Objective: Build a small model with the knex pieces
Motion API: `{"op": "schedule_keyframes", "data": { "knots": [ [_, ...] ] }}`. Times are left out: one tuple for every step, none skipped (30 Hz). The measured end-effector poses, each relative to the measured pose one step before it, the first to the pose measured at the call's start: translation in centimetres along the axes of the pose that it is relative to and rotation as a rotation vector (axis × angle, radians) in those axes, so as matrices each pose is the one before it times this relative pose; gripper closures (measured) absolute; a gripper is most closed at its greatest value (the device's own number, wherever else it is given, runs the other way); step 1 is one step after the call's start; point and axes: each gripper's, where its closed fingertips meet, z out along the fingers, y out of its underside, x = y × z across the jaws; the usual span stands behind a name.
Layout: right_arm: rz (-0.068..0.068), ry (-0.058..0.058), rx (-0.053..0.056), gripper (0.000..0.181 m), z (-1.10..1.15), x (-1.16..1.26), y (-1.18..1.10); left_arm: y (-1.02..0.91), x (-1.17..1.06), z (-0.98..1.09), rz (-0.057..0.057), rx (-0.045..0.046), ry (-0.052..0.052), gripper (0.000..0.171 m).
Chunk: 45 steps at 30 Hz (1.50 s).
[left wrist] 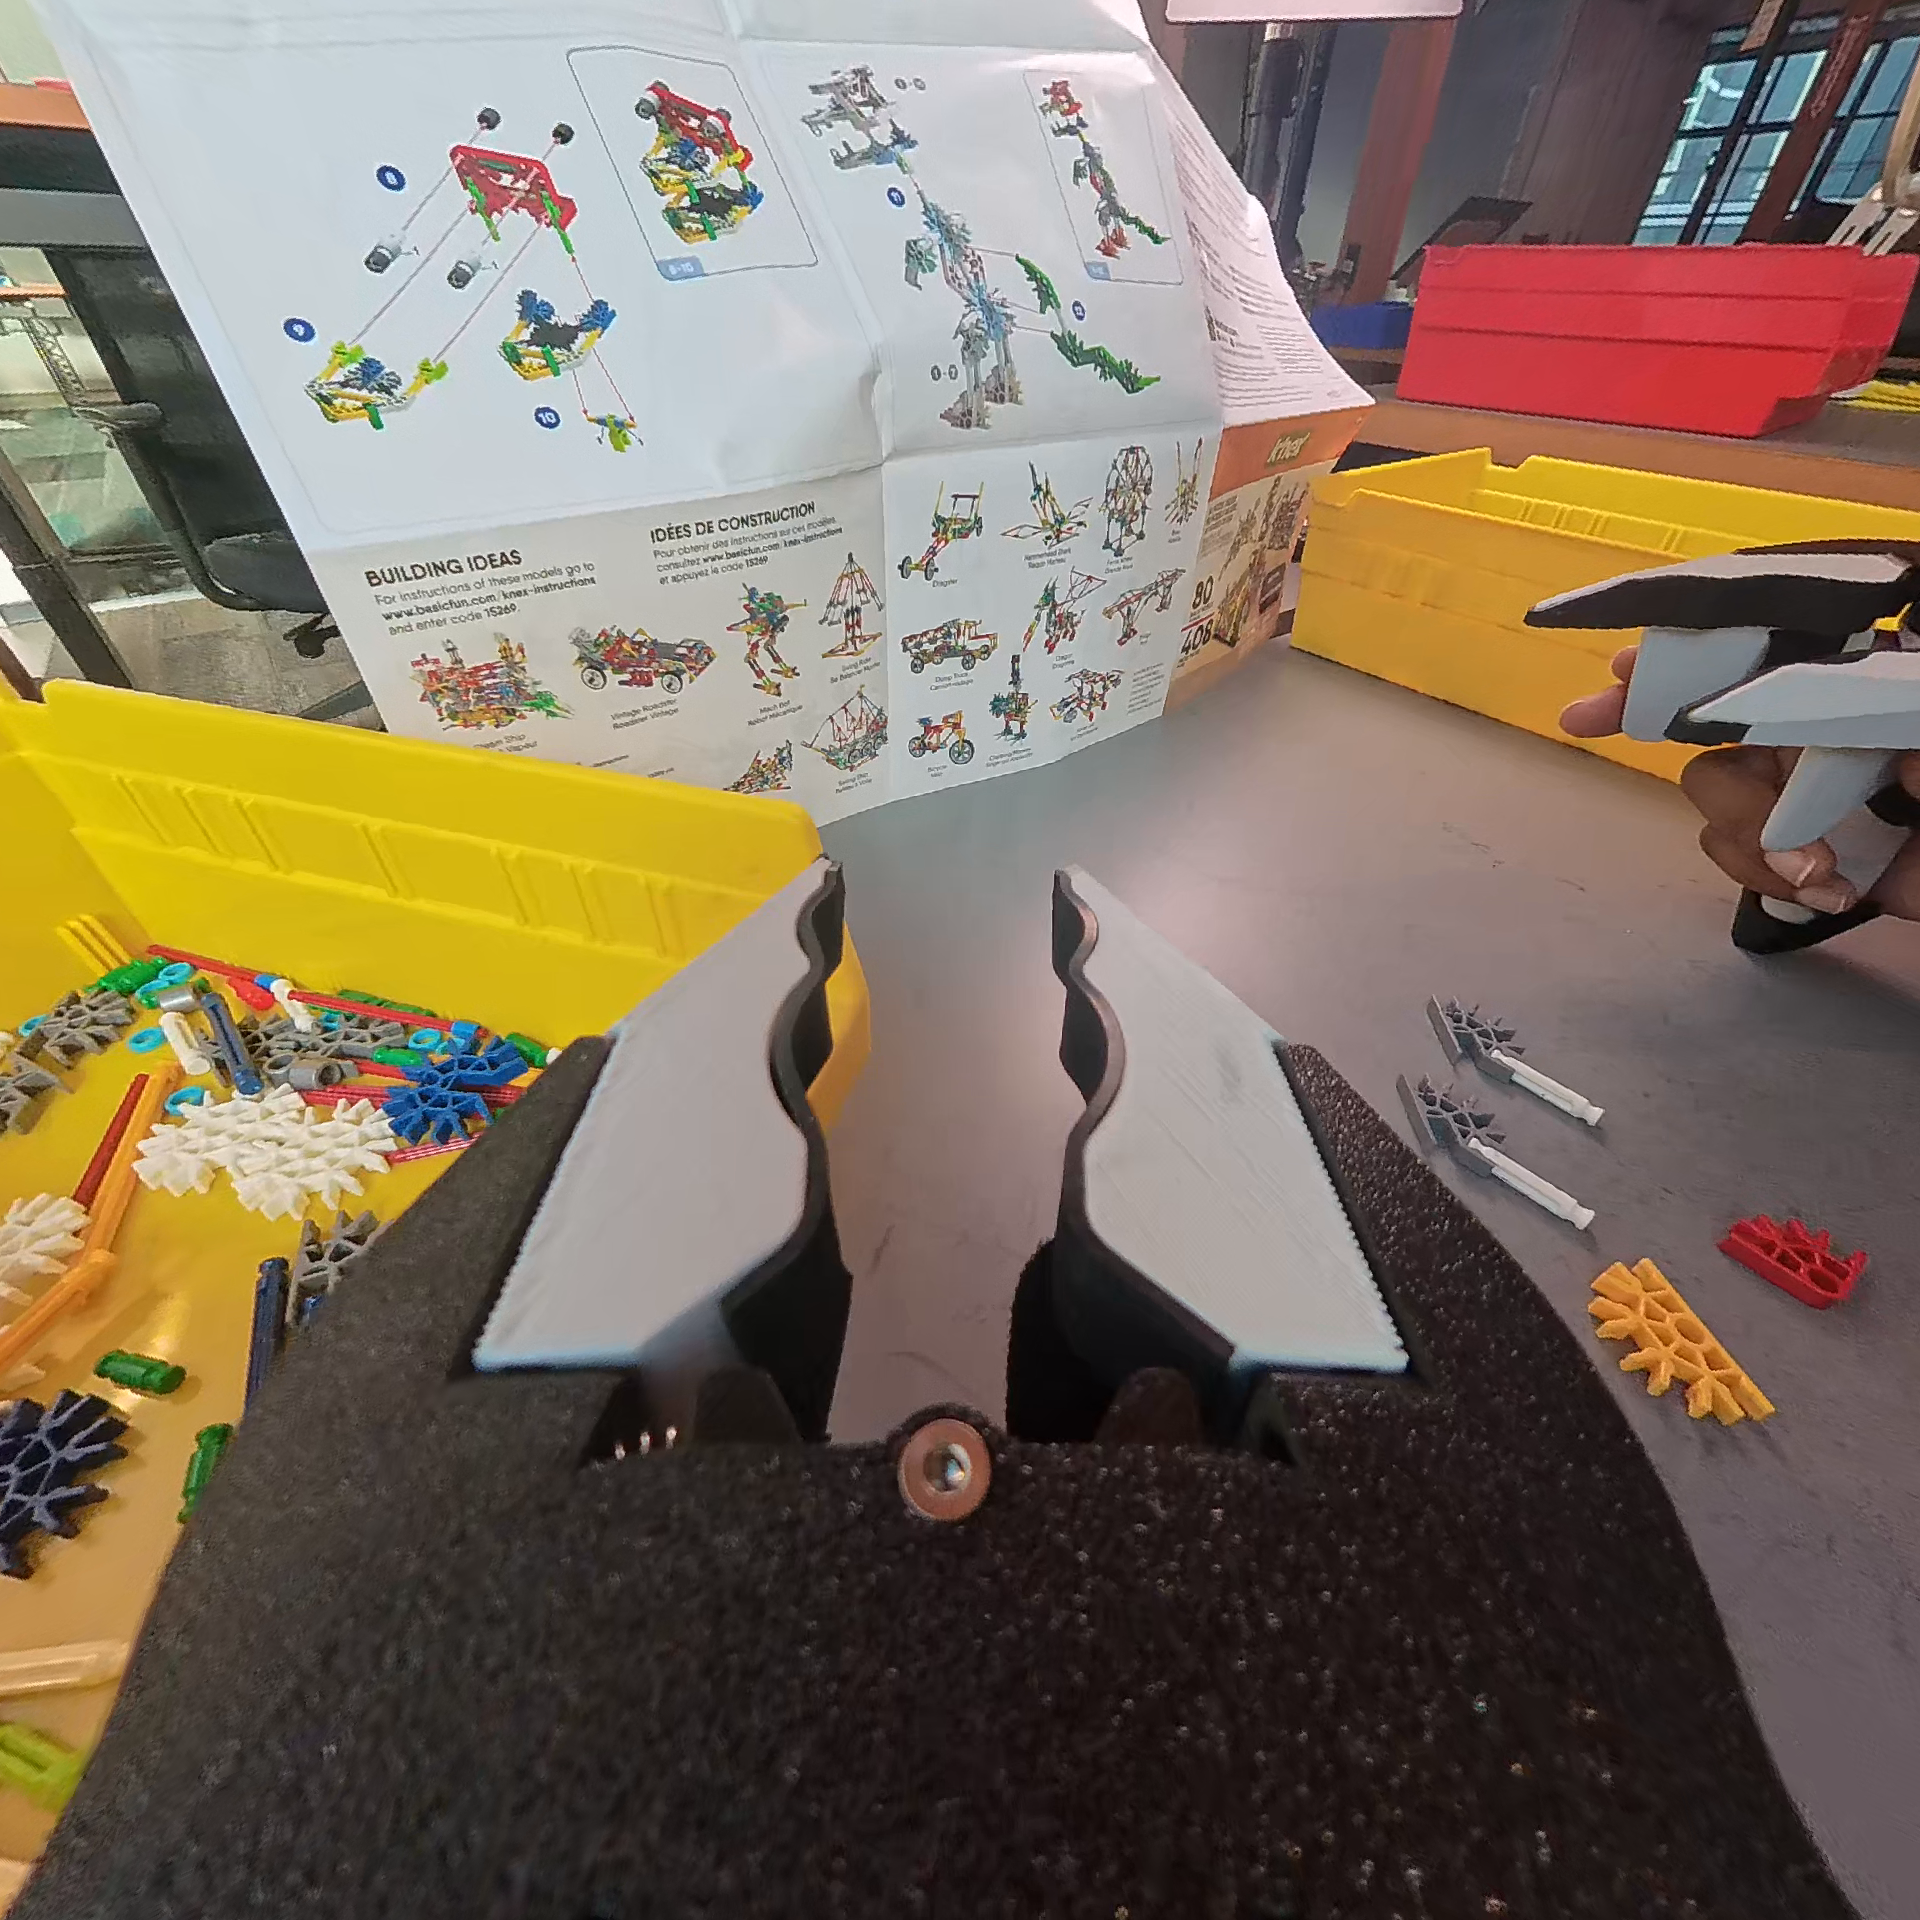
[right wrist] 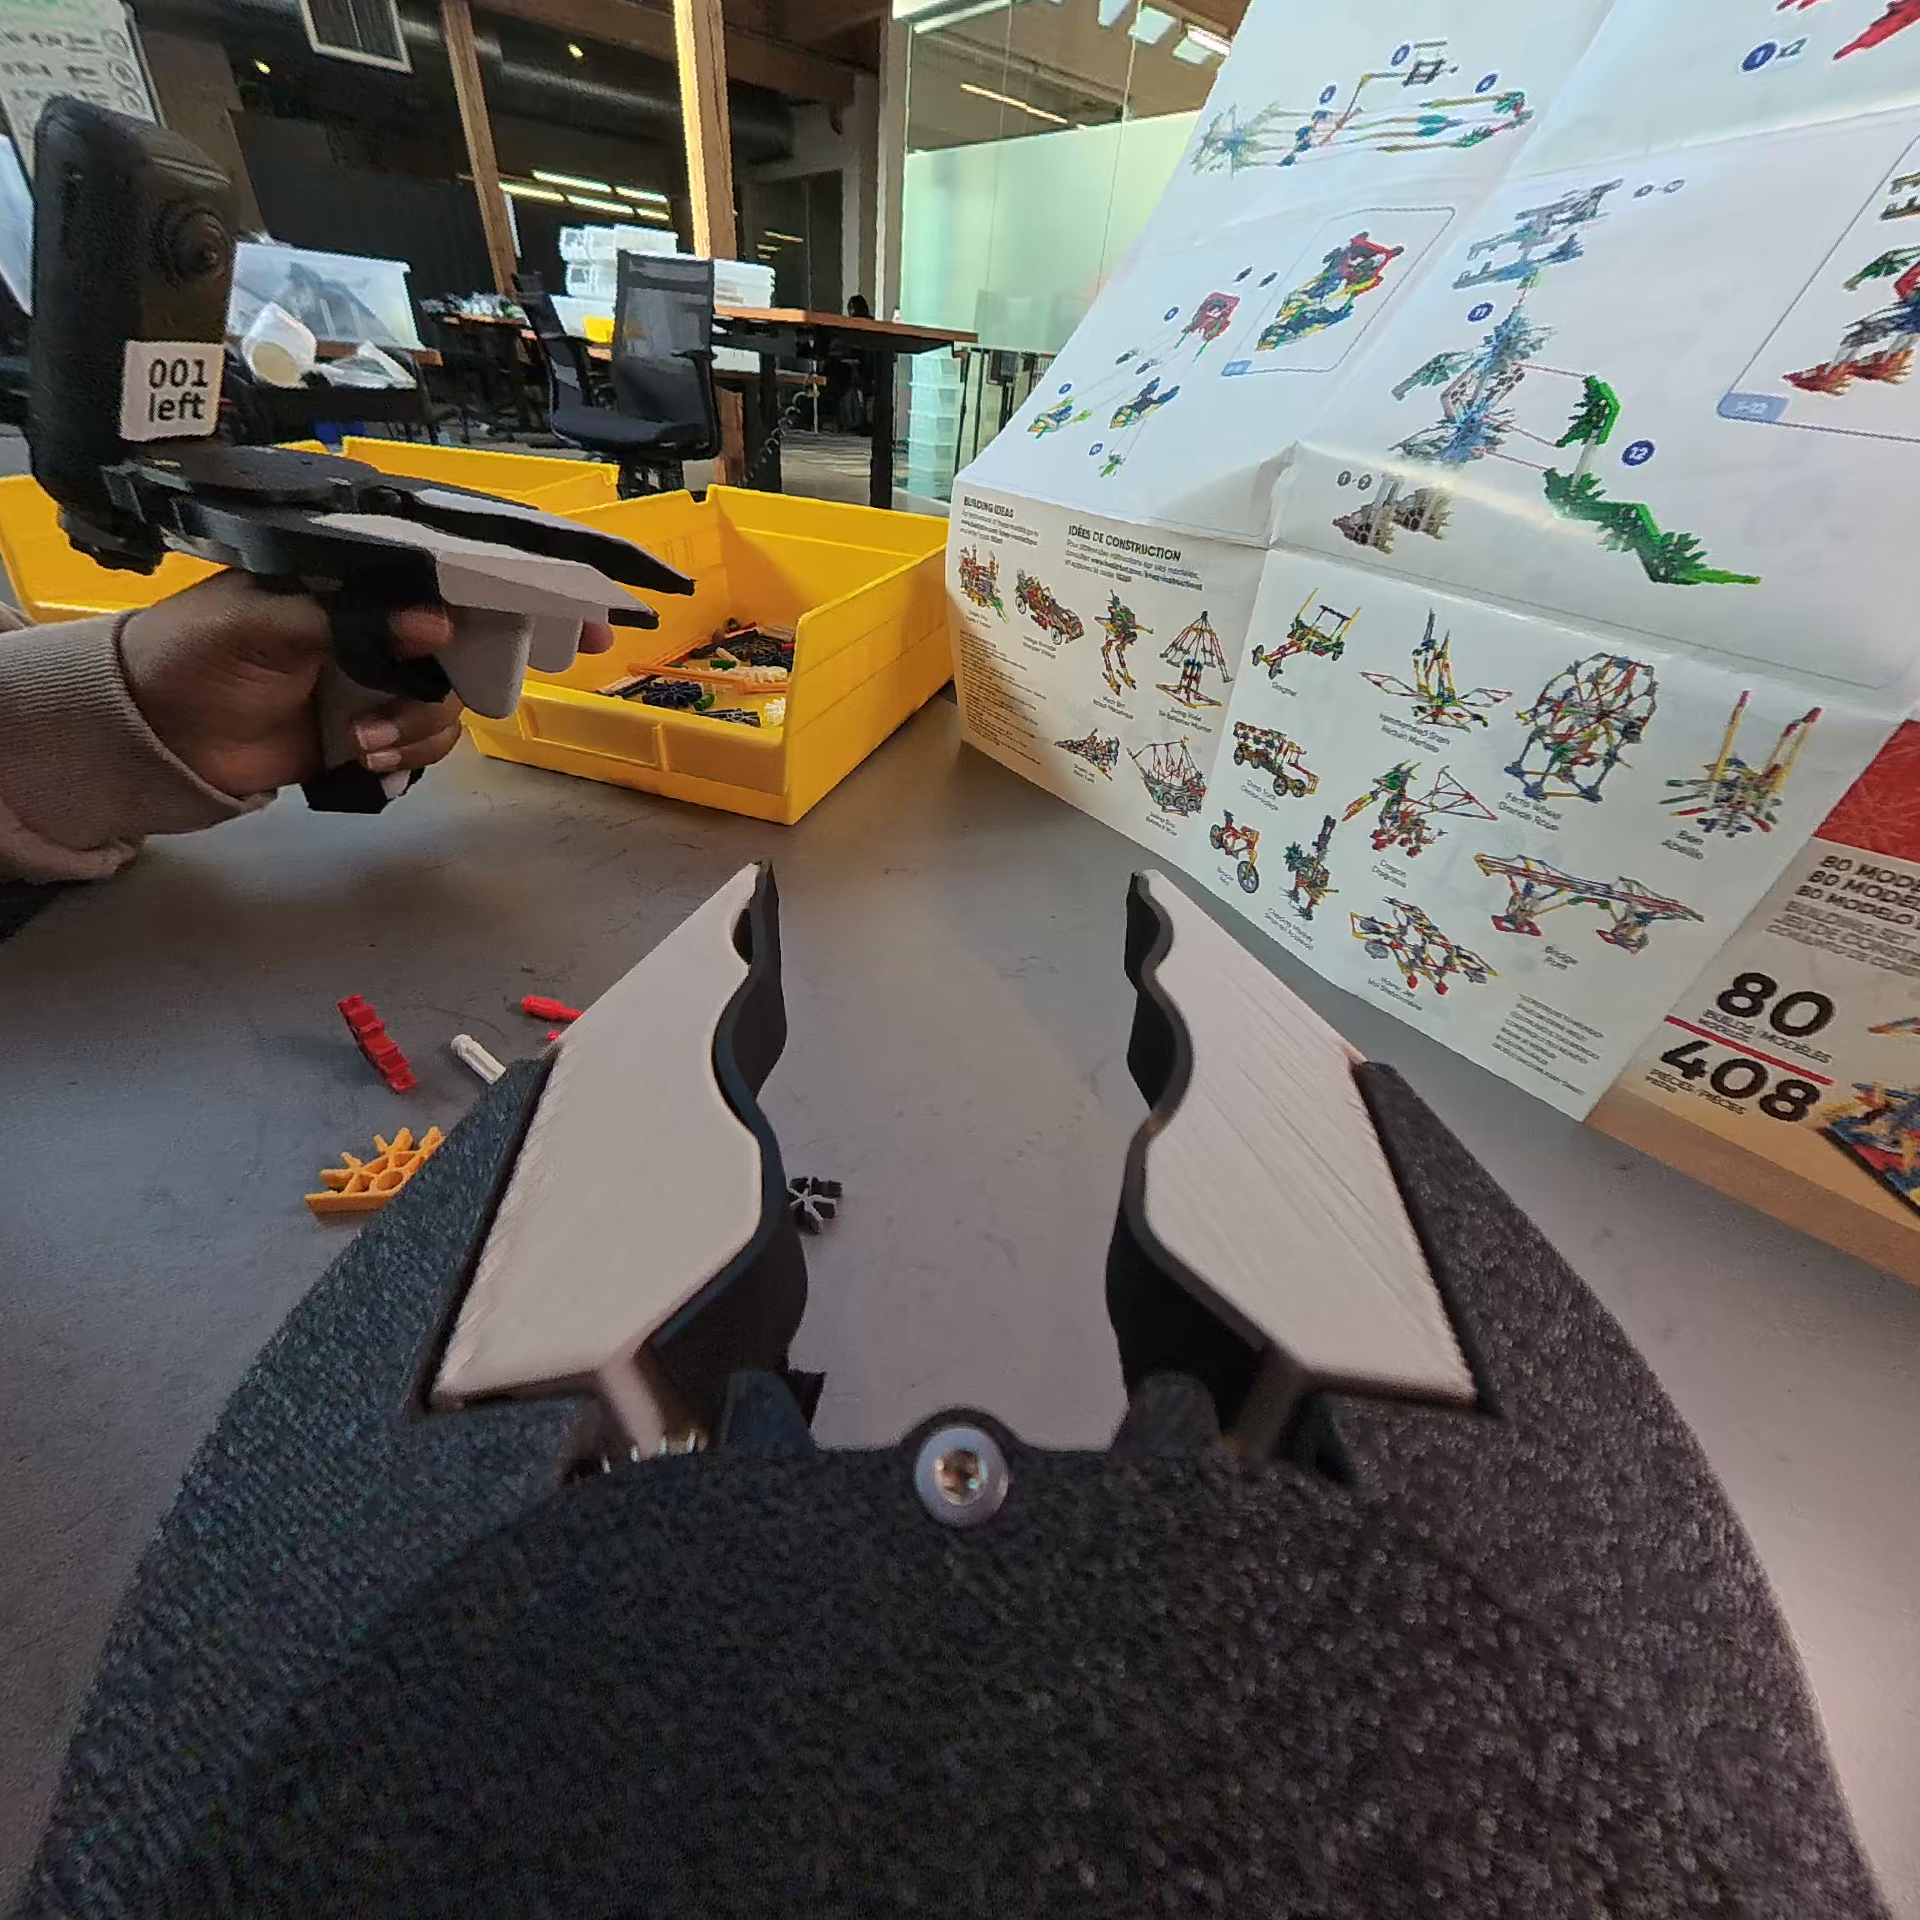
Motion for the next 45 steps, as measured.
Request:
{"op": "schedule_keyframes", "data": {
  "knots": [
    [-0.0049, -0.0013, -0.0033, 0.117, 0.032, -0.075, 0.045, 0.064, -0.066, 0.020, 0.0070, -0.00431, -0.0053, 0.132],
    [-0.0053, -0.0009, -0.0028, 0.117, 0.024, -0.072, 0.027, 0.053, -0.074, 0.011, 0.0037, -0.00342, -0.0041, 0.132],
    [-0.0051, -0.0002, -0.0023, 0.117, 0.027, -0.064, 0.030, 0.042, -0.014, 0.000, -0.0026, -0.00395, 0.0005, 0.132],
    [-0.0046, -0.0008, -0.0032, 0.117, 0.034, -0.070, 0.042, 0.045, 0.040, -0.011, -0.0098, -0.00571, 0.0046, 0.132],
    [-0.0042, -0.0010, -0.0038, 0.117, 0.032, -0.065, 0.040, 0.015, 0.045, -0.019, -0.0139, -0.00430, 0.0063, 0.133],
    [-0.0044, -0.0001, -0.0029, 0.117, 0.026, -0.059, 0.037, -0.015, 0.017, -0.010, -0.0129, -0.00067, 0.0044, 0.134],
    [-0.0043, -0.0001, -0.0030, 0.117, 0.025, -0.058, 0.029, -0.006, -0.030, -0.005, -0.0088, 0.00015, 0.0016, 0.134],
    [-0.0039, -0.0003, -0.0030, 0.117, 0.029, -0.055, 0.038, 0.066, -0.046, 0.010, -0.0034, -0.00313, 0.0003, 0.134],
    [-0.0034, 0.0008, -0.0029, 0.117, 0.032, -0.034, 0.038, 0.073, -0.048, 0.034, 0.0034, -0.00446, -0.0017, 0.133],
    [-0.0016, 0.0005, -0.0029, 0.117, 0.025, -0.037, 0.029, 0.034, -0.047, 0.020, 0.0112, -0.00178, -0.0045, 0.132],
    [-0.0008, 0.0009, -0.0020, 0.117, 0.031, -0.007, 0.031, -0.037, -0.005, -0.008, 0.0159, 0.00176, -0.0049, 0.130],
    [0.0002, 0.0015, -0.0011, 0.117, 0.014, 0.023, 0.014, -0.062, 0.046, -0.013, 0.0166, 0.00280, -0.0033, 0.129],
    [0.0024, 0.0001, 0.0003, 0.117, -0.001, 0.006, -0.001, -0.020, 0.051, -0.008, 0.0146, 0.00079, -0.0028, 0.129],
    [0.0065, -0.0011, 0.0008, 0.117, 0.006, 0.014, -0.022, 0.020, 0.064, 0.010, 0.0111, -0.00032, -0.0017, 0.128],
    [0.0095, -0.0030, 0.0017, 0.117, 0.007, -0.022, -0.024, 0.026, 0.062, 0.020, 0.0072, -0.00016, -0.0006, 0.128],
    [0.0064, -0.0024, 0.0008, 0.117, 0.013, -0.017, -0.015, 0.061, 0.028, 0.024, 0.0045, -0.00208, -0.0011, 0.128],
    [0.0013, 0.0005, -0.0006, 0.117, 0.018, 0.002, 0.007, 0.113, -0.040, 0.047, 0.0025, -0.00469, -0.0039, 0.128],
    [0.0000, 0.0011, -0.0006, 0.117, 0.006, 0.012, 0.007, 0.123, -0.094, 0.036, 0.0009, -0.00368, -0.0061, 0.129],
    [0.0007, 0.0003, -0.0008, 0.117, 0.010, 0.015, 0.011, 0.051, -0.071, 0.011, -0.0002, -0.00011, -0.0038, 0.130],
    [0.0005, 0.0007, -0.0005, 0.118, 0.006, 0.004, 0.006, 0.005, -0.091, -0.019, -0.0030, 0.00084, -0.0041, 0.131],
    [-0.0004, 0.0002, -0.0007, 0.118, 0.005, 0.003, 0.009, -0.077, -0.143, -0.046, -0.0038, 0.00127, -0.0062, 0.132],
    [0.0002, 0.0018, -0.0003, 0.118, 0.007, 0.021, 0.003, -0.254, -0.222, -0.114, 0.0012, 0.00323, -0.0101, 0.132],
    [0.0021, 0.0025, 0.0002, 0.118, 0.001, 0.051, 0.001, -0.565, -0.393, -0.217, 0.0139, 0.00787, -0.0171, 0.132],
    [0.0054, 0.0036, 0.0012, 0.118, -0.015, 0.103, -0.006, -0.996, -0.781, -0.378, 0.0270, 0.01294, -0.0314, 0.132],
    [0.0087, 0.0054, 0.0034, 0.119, -0.026, 0.156, -0.040, -1.461, -1.245, -0.550, 0.0324, 0.02100, -0.0432, 0.134],
    [0.0096, 0.0061, 0.0052, 0.119, -0.067, 0.188, -0.070, -1.794, -1.579, -0.619, 0.0291, 0.02624, -0.0428, 0.136],
    [0.0106, 0.0060, 0.0066, 0.120, -0.091, 0.204, -0.086, -1.798, -1.759, -0.523, 0.0187, 0.01451, -0.0327, 0.138],
    [0.0180, 0.0028, 0.0075, 0.120, -0.096, 0.164, -0.098, -1.493, -1.783, -0.317, 0.0042, -0.01007, -0.0182, 0.139],
    [0.0256, -0.0037, 0.0088, 0.120, -0.064, 0.088, -0.123, -1.118, -1.623, -0.108, -0.0103, -0.03562, 0.0006, 0.140],
    [0.0265, -0.0048, 0.0093, 0.120, -0.042, 0.058, -0.120, -0.712, -1.250, 0.049, -0.0212, -0.05727, 0.0248, 0.139],
    [0.0225, -0.0042, 0.0079, 0.120, -0.021, 0.062, -0.100, -0.344, -0.735, 0.193, -0.0212, -0.06860, 0.0512, 0.139],
    [0.0158, -0.0031, 0.0057, 0.120, -0.031, 0.048, -0.073, 0.143, -0.389, 0.396, -0.0156, -0.08086, 0.0647, 0.139],
    [0.0101, -0.0008, 0.0044, 0.120, -0.018, 0.061, -0.056, 0.745, -0.387, 0.673, -0.0122, -0.09900, 0.0594, 0.139],
    [0.0062, -0.0001, 0.0033, 0.120, -0.035, 0.037, -0.038, 1.284, -0.553, 0.961, -0.0049, -0.11631, 0.0439, 0.139],
    [0.0033, 0.0000, 0.0019, 0.120, -0.006, 0.014, -0.038, 1.501, -0.791, 1.203, 0.0095, -0.11887, 0.0216, 0.139],
    [0.0009, -0.0005, -0.0005, 0.120, -0.004, -0.013, -0.003, 1.333, -1.033, 1.367, 0.0259, -0.09944, -0.0070, 0.139],
    [-0.0026, 0.0001, -0.0016, 0.120, 0.014, -0.032, 0.015, 1.275, -1.057, 1.414, 0.0365, -0.09053, -0.0219, 0.144],
    [-0.0065, 0.0015, -0.0015, 0.120, -0.001, -0.031, 0.017, 1.248, -1.083, 1.374, 0.0318, -0.09133, -0.0282, 0.148],
    [-0.0087, 0.0037, -0.0035, 0.120, 0.007, 0.018, 0.053, 1.008, -1.216, 1.286, 0.0194, -0.08046, -0.0363, 0.149],
    [-0.0053, 0.0030, -0.0032, 0.120, 0.009, 0.016, 0.037, 0.823, -1.178, 1.206, 0.0113, -0.07008, -0.0289, 0.149],
    [-0.0017, 0.0010, -0.0006, 0.120, -0.007, 0.016, 0.009, 0.890, -0.995, 1.166, 0.0050, -0.07454, -0.0112, 0.149],
    [0.0004, -0.0004, 0.0005, 0.120, -0.012, 0.008, -0.007, 0.983, -1.192, 1.140, 0.0036, -0.08021, -0.0180, 0.149],
    [0.0017, -0.0014, 0.0003, 0.120, -0.004, 0.013, -0.006, 0.882, -1.723, 1.045, 0.0069, -0.07323, -0.0516, 0.149],
    [0.0017, -0.0017, 0.0000, 0.120, -0.006, 0.009, -0.002, 0.878, -1.713, 0.996, 0.0101, -0.06912, -0.0540, 0.149],
    [0.0007, -0.0006, -0.0002, 0.120, -0.020, 0.024, 0.001, 0.940, -1.245, 0.969, 0.0035, -0.07136, -0.0265, 0.149]
  ]
}}
